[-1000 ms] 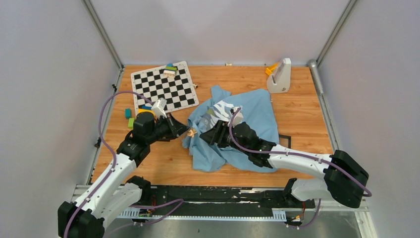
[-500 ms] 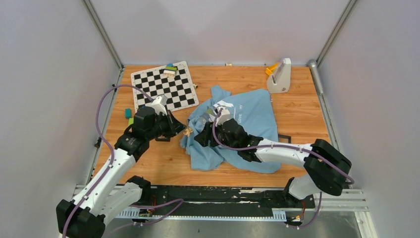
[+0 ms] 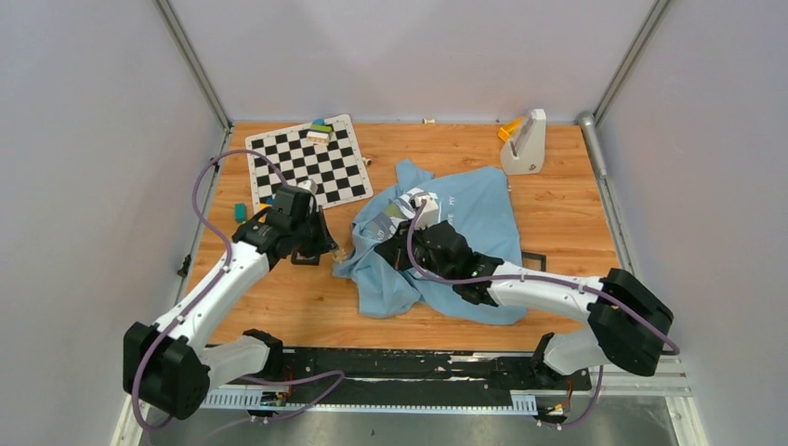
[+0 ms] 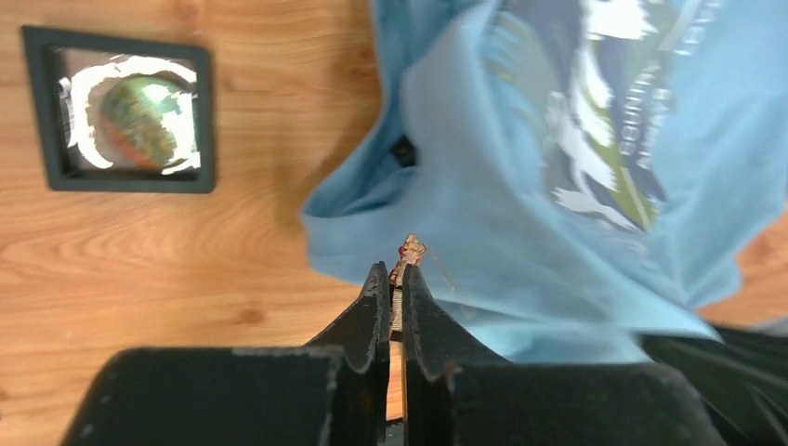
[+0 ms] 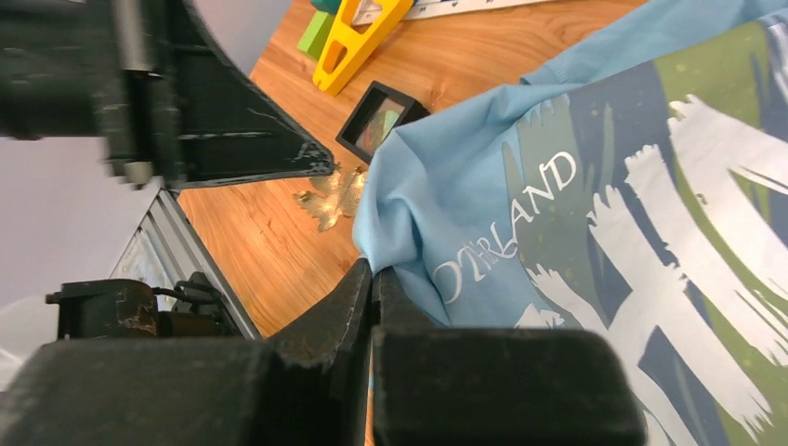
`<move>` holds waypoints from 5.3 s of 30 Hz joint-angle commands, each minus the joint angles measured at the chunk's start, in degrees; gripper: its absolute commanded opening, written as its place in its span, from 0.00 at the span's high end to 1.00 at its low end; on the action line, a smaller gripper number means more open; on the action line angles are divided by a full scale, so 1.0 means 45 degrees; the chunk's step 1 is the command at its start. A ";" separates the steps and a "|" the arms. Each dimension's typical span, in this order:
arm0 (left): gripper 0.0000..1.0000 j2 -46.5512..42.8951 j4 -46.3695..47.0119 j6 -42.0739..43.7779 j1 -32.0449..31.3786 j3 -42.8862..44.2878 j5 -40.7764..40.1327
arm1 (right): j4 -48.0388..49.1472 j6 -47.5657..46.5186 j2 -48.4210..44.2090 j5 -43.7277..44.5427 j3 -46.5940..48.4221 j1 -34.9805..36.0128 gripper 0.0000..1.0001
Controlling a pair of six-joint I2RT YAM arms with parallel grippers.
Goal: Remove the brooch from the garment
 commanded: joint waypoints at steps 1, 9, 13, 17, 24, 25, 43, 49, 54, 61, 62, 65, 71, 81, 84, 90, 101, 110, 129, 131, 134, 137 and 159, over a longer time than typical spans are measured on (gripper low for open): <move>1.00 0.1201 -0.1883 -0.0270 0.0064 0.0875 -0.1798 | -0.0062 -0.0288 -0.1287 0.0825 -0.0552 0.0060 1.00; 1.00 -0.0452 -0.1470 -0.0125 0.0064 0.0592 -0.1915 | -0.1881 -0.0002 -0.1967 0.2398 -0.0430 0.0047 0.86; 1.00 -0.2136 -0.0535 0.1012 0.0074 0.0292 -0.0200 | -0.3050 0.0165 -0.2061 0.2429 0.0160 0.0049 0.39; 1.00 -0.3461 0.0370 0.1316 0.0067 -0.0153 0.1207 | -0.3411 0.0108 -0.2941 0.1523 0.0371 -0.0014 0.31; 1.00 -0.4403 0.3764 0.0107 0.0064 -0.1360 0.4945 | -0.2144 -0.0080 -0.4480 -0.1973 0.0357 -0.0115 0.34; 1.00 -0.4455 0.4579 -0.0121 0.0064 -0.1488 0.5540 | -0.1906 -0.0053 -0.4568 -0.2322 0.0373 -0.0114 0.34; 1.00 -0.4468 0.9805 -0.3604 0.0064 -0.3155 0.8415 | -0.0811 0.0175 -0.4032 -0.2754 0.0679 -0.0115 0.49; 1.00 -0.4471 1.0034 -0.3739 0.0064 -0.3301 0.8535 | -0.0634 0.0258 -0.4080 -0.2798 0.0629 -0.0117 0.51; 1.00 -0.4481 1.0195 -0.3877 0.0064 -0.3344 0.8597 | -0.0527 0.0289 -0.4015 -0.2753 0.0551 -0.0117 0.59; 1.00 -0.4505 1.0351 -0.4106 0.0064 -0.3347 0.8648 | -0.0547 0.0230 -0.3705 -0.2811 0.0627 -0.0111 0.68; 1.00 -0.4505 1.0377 -0.4169 0.0064 -0.3367 0.8648 | -0.0561 0.0191 -0.3658 -0.2807 0.0629 -0.0116 0.69; 1.00 -0.4500 1.0489 -0.4374 0.0074 -0.3370 0.8643 | -0.0602 0.0156 -0.3565 -0.2703 0.0629 -0.0117 0.71; 1.00 -0.4594 1.1143 -0.5299 0.0064 -0.3704 0.8571 | -0.0541 0.0098 -0.3254 -0.2507 0.0647 -0.0111 0.72; 1.00 -0.4695 1.1397 -0.5420 0.0064 -0.4287 0.8266 | -0.0410 0.0376 -0.3178 -0.2430 0.0596 -0.0117 0.59; 1.00 -0.4733 1.0708 -0.4780 0.0064 -0.4198 0.7926 | -0.0357 0.0439 -0.3643 -0.2450 0.0359 -0.0117 0.48; 1.00 -0.4513 0.9829 -0.3798 0.0064 -0.4215 0.7443 | -0.0899 0.0439 -0.4618 -0.2076 -0.0045 -0.0099 0.33; 1.00 -0.3913 0.6049 -0.0454 -0.0656 -0.3070 0.4499 | -0.6840 0.1522 -0.5574 0.0690 0.0980 -0.1173 0.33; 1.00 -0.1028 0.6743 0.1046 -0.4000 -0.2044 0.2861 | -1.1862 0.1008 -0.8429 0.0661 0.0604 -0.6278 0.12; 1.00 0.6804 0.0604 0.0382 -0.0260 0.2784 -0.6877 | -1.3722 0.3158 -0.6663 0.2765 -0.0255 -1.0898 0.02; 1.00 0.6679 0.0550 0.1068 -0.0323 0.3205 -0.6015 | -1.3528 0.2984 -0.6454 0.2419 -0.0362 -1.1660 0.01; 1.00 0.5686 0.2037 0.2473 -0.0851 0.2567 -0.3286 | -1.3198 0.2289 -0.5955 0.1923 -0.0281 -1.2220 0.02; 1.00 0.3560 0.4819 0.3491 -0.1829 0.0860 -0.0348 | -1.3240 0.1668 -0.5135 0.2838 0.0116 -1.2229 0.02; 1.00 0.2169 0.8870 0.3182 -0.2357 -0.1357 0.4416 | -1.2569 0.4335 -0.0268 0.0847 0.1092 -1.3631 0.00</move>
